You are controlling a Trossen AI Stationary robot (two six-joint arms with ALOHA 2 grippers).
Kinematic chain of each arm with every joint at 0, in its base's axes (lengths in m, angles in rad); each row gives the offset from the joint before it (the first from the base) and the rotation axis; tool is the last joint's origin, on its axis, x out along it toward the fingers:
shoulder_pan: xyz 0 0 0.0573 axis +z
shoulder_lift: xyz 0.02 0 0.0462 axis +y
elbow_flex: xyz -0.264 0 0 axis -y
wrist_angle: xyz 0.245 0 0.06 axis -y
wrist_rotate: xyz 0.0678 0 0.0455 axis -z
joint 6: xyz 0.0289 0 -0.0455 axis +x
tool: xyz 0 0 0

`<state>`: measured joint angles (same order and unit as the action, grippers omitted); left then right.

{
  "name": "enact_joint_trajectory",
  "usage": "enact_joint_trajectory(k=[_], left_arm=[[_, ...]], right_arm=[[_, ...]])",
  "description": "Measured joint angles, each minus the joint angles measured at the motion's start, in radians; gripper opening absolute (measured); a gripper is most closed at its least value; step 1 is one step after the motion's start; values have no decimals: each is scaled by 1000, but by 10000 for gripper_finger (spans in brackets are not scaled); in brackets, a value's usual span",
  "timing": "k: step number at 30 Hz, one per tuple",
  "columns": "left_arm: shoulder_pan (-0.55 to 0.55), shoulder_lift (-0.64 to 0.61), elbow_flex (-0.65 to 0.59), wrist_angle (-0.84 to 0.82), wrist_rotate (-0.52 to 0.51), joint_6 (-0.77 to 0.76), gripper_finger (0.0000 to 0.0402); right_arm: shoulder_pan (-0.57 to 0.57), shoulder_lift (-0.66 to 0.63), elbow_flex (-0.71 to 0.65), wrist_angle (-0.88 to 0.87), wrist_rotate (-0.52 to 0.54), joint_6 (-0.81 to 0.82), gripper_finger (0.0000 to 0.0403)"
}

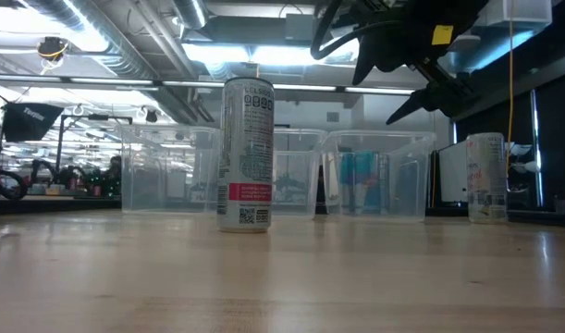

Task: Sort soda cans
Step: Put the blue soda can into the right transparent bin

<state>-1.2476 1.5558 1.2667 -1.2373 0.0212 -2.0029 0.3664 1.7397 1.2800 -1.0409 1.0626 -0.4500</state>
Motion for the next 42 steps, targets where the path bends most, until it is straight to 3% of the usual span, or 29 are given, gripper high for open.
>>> enact_joint_trajectory(k=[14, 28, 42], left_arm=[[0, 31, 0, 34, -8, 55, 231], [63, 16, 23, 131, -1, 107, 236], [199, 7, 169, 116, -19, 357, 233]], right_arm=[[0, 0, 0, 1, 0, 0, 358], [0, 0, 0, 3, 0, 0, 358], [0, 0, 0, -11, -38, -2, 358]])
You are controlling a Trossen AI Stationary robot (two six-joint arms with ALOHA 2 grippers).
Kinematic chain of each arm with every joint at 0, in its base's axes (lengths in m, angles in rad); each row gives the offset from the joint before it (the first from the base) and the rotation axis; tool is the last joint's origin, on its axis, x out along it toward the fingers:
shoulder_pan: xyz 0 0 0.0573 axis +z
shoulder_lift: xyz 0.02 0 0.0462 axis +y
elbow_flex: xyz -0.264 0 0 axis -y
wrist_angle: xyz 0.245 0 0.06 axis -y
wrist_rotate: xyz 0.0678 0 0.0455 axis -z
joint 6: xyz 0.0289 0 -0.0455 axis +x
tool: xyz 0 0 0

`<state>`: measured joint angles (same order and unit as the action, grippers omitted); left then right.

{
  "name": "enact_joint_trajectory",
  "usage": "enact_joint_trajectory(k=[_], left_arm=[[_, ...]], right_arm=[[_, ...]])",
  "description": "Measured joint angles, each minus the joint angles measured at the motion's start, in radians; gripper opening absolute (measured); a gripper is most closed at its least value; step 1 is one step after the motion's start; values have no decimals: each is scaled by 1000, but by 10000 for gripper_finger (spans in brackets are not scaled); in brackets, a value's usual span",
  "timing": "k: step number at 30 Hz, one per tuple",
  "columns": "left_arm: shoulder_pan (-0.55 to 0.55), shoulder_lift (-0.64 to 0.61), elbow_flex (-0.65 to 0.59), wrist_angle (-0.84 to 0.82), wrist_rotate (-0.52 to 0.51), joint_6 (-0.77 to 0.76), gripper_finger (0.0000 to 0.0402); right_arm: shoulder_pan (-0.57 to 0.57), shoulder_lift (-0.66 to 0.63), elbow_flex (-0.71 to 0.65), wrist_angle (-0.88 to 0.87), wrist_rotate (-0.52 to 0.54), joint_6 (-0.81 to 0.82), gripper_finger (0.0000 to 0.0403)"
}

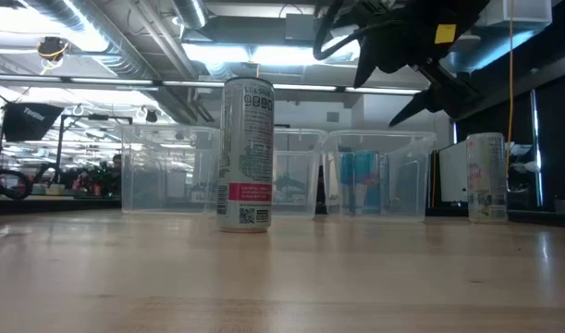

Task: Sort soda cans
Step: Put the blue soda can into the right transparent bin

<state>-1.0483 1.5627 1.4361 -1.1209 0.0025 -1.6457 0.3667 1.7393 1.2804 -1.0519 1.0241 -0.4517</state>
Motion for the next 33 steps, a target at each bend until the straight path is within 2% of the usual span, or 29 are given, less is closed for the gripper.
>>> enact_joint_trajectory(k=[8, 13, 18, 23, 33], left_arm=[[133, 0, 114, -124, -22, 229, 235], [250, -1, 165, -161, -26, 430, 236], [378, -1, 168, -186, -67, 643, 236], [495, 6, 153, -178, -140, 770, 237], [615, 117, 123, -175, -74, 946, 237]], right_arm=[[0, 0, 0, -21, -15, -1, 358], [0, 0, 0, -42, -15, -1, 358], [0, -1, 0, -48, -15, 0, 358], [10, -3, 0, -49, -29, 9, 358], [62, -11, 0, -66, -44, 87, 358]])
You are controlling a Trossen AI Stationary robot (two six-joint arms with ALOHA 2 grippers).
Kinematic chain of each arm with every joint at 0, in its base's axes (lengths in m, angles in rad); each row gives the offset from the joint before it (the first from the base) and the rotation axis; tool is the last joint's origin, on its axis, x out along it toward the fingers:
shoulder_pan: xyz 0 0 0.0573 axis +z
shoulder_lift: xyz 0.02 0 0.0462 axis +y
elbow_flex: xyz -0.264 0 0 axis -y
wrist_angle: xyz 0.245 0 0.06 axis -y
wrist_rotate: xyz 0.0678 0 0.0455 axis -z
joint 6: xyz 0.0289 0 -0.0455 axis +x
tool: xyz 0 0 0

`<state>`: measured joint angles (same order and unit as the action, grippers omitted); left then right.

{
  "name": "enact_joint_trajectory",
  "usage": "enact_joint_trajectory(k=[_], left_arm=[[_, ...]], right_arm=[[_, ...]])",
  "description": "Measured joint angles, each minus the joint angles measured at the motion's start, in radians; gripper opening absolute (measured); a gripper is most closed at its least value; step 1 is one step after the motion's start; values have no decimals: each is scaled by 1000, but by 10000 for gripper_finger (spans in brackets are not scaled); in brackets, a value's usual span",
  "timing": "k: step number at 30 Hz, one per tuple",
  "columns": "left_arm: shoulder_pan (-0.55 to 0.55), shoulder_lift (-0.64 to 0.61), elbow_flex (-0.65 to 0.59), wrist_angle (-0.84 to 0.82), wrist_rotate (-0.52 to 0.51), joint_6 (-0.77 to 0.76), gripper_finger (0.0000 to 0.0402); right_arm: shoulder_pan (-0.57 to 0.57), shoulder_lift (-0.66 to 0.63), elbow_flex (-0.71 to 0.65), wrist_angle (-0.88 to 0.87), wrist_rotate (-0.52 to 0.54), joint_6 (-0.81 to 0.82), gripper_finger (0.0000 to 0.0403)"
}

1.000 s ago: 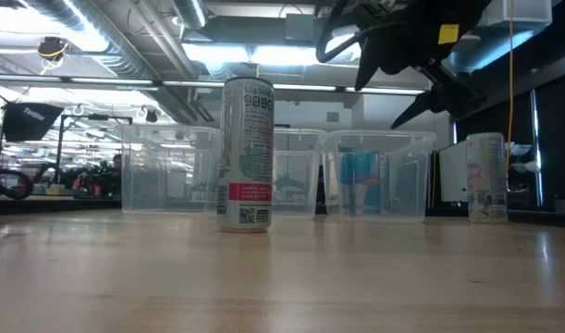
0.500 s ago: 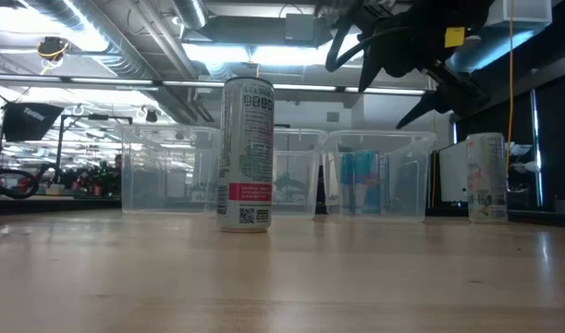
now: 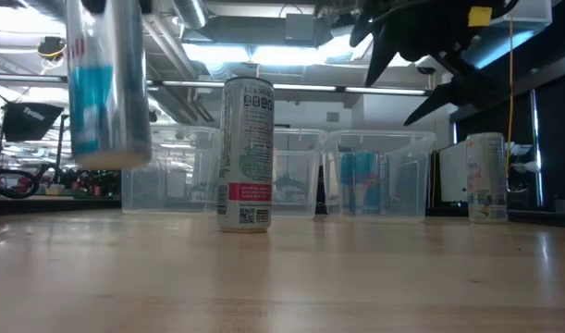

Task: Sort soda cans
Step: Put the blue soda can into the right transparent bin

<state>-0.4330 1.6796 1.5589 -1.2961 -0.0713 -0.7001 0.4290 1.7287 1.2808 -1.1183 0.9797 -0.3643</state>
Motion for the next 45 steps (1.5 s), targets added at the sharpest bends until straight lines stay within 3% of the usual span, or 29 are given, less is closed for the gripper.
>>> enact_joint_trajectory(k=[15, 26, 33, 37, 45], left_arm=[[9, 151, -2, 33, 9, 209, 237], [11, 146, -2, 57, 8, 189, 243], [11, 144, -1, 59, 8, 190, 308], [11, 140, 0, 48, 3, 195, 324], [-25, 2, 0, -23, -52, 145, 326]], right_arm=[[5, 0, 0, 1, -32, 39, 358], [5, 1, 0, 1, -32, 38, 358], [5, 1, 0, 1, -31, 38, 358], [5, 2, 0, 0, -31, 38, 358], [4, 2, 0, -5, -43, 38, 358]])
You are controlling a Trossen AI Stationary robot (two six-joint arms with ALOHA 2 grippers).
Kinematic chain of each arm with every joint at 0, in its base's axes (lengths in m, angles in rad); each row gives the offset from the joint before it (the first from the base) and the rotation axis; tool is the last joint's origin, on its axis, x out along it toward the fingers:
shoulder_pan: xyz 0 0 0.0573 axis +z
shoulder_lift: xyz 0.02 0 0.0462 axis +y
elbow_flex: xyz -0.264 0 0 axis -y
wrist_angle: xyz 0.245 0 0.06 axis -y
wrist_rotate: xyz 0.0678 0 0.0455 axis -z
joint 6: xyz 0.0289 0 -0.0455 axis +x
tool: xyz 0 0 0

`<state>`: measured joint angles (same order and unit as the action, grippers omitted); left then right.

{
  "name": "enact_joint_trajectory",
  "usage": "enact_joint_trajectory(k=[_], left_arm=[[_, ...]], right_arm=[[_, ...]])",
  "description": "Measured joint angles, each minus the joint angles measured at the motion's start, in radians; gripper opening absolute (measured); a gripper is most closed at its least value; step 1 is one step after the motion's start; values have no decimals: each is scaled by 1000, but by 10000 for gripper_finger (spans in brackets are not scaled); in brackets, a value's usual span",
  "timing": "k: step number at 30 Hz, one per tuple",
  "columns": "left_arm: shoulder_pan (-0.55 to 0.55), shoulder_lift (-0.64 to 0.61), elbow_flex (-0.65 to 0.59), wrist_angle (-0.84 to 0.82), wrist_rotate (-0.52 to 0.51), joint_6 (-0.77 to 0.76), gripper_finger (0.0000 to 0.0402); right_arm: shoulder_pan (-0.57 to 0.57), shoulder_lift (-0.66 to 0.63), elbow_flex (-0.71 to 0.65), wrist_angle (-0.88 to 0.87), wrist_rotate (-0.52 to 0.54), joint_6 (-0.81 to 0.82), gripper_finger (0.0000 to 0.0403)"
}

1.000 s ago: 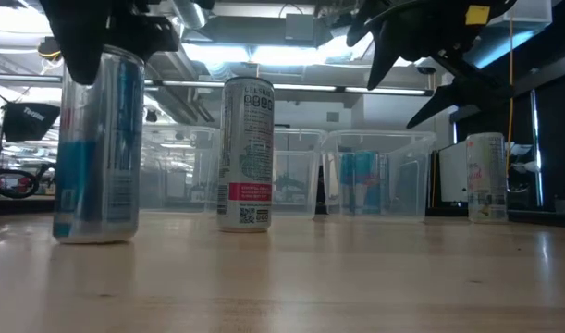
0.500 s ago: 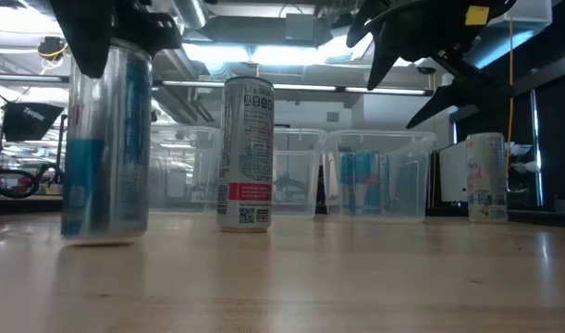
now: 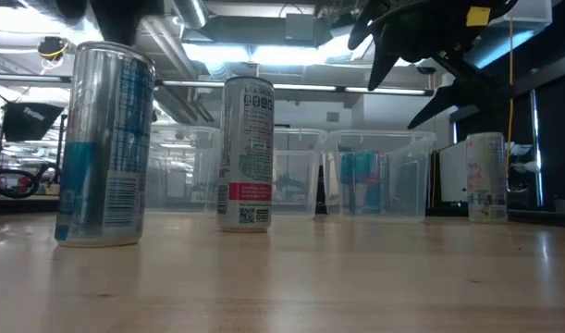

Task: Sort soda cans
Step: Put the blue soda can into the right transparent bin

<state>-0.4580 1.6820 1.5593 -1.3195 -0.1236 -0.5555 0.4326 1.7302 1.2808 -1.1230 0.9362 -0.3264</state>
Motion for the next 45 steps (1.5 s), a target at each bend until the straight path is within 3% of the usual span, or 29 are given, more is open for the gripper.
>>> enact_joint_trajectory(k=[9, 15, 17, 23, 31, 40, 45], left_arm=[[-165, -259, 0, -32, -341, -120, 327], [-373, -352, -48, -22, -742, -83, 327], [-413, -390, -101, -22, -828, -122, 327], [-458, -482, -289, -12, -882, -280, 327], [-461, -553, -528, 152, -894, -318, 327], [-473, -556, -669, 237, -1002, -354, 327], [-472, -565, -670, 232, -1008, -346, 327]], right_arm=[[0, 0, 0, 31, -111, -20, 358], [0, 1, 29, 68, -179, -48, 358], [0, 1, 60, 69, -203, -59, 358], [8, 0, 164, 163, -304, -157, 358], [6, 34, 197, 628, -504, -391, 358], [-62, 136, 196, 938, -656, -442, 358], [-115, 191, 197, 1083, -823, -442, 358]])
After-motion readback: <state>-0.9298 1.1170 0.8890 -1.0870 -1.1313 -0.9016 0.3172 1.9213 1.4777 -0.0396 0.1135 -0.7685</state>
